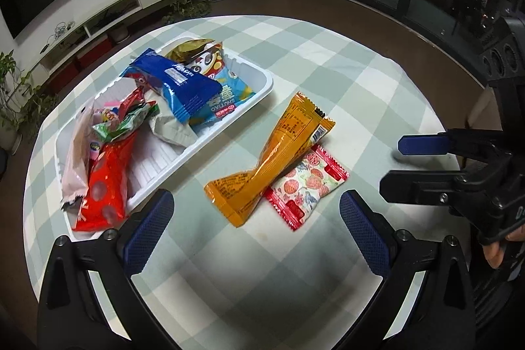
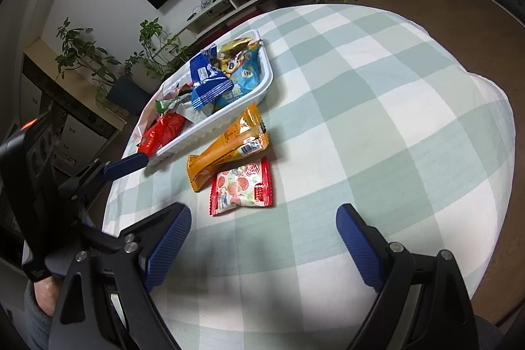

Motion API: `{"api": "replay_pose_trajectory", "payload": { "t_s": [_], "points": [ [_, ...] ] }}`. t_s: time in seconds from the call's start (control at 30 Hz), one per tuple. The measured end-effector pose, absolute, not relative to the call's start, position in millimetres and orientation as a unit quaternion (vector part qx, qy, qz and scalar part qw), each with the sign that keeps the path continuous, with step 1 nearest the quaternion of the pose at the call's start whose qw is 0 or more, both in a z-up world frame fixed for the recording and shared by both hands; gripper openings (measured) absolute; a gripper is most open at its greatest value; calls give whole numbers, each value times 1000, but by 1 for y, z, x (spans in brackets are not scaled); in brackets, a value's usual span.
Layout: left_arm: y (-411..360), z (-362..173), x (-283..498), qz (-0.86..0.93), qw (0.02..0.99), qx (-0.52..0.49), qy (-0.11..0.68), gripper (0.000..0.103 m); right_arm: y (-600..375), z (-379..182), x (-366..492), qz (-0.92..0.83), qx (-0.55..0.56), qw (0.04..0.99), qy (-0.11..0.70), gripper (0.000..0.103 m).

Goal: Organize snacks
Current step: 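Withdraw both tools from the tray toward the remaining packets, then grasp the orange long packet with the left tool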

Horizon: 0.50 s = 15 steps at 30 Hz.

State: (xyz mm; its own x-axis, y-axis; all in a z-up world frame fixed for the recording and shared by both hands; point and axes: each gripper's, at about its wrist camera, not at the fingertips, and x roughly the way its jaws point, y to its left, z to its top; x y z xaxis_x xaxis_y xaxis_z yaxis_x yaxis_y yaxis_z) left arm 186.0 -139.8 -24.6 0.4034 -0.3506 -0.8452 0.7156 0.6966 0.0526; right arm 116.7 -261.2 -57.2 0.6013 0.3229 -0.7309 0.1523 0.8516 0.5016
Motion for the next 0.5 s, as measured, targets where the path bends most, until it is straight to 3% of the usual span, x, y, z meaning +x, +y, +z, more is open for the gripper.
{"api": "replay_pose_trajectory", "payload": {
  "t_s": [0.2, 0.3, 0.43, 0.5],
  "points": [
    [-158, -29, 204, -345, 796, 228, 443, 100, -267, -55, 114, 52, 281, 854, 435, 92],
    [-167, -34, 211, -349, 787, 237, 450, 94, -270, -54, 112, 53, 287, 854, 430, 92],
    [-177, -45, 225, -352, 771, 248, 469, 76, -276, -52, 110, 50, 303, 855, 418, 92],
    [-180, -48, 230, -353, 766, 250, 475, 74, -281, -51, 109, 46, 314, 855, 411, 92]
  ]
}}
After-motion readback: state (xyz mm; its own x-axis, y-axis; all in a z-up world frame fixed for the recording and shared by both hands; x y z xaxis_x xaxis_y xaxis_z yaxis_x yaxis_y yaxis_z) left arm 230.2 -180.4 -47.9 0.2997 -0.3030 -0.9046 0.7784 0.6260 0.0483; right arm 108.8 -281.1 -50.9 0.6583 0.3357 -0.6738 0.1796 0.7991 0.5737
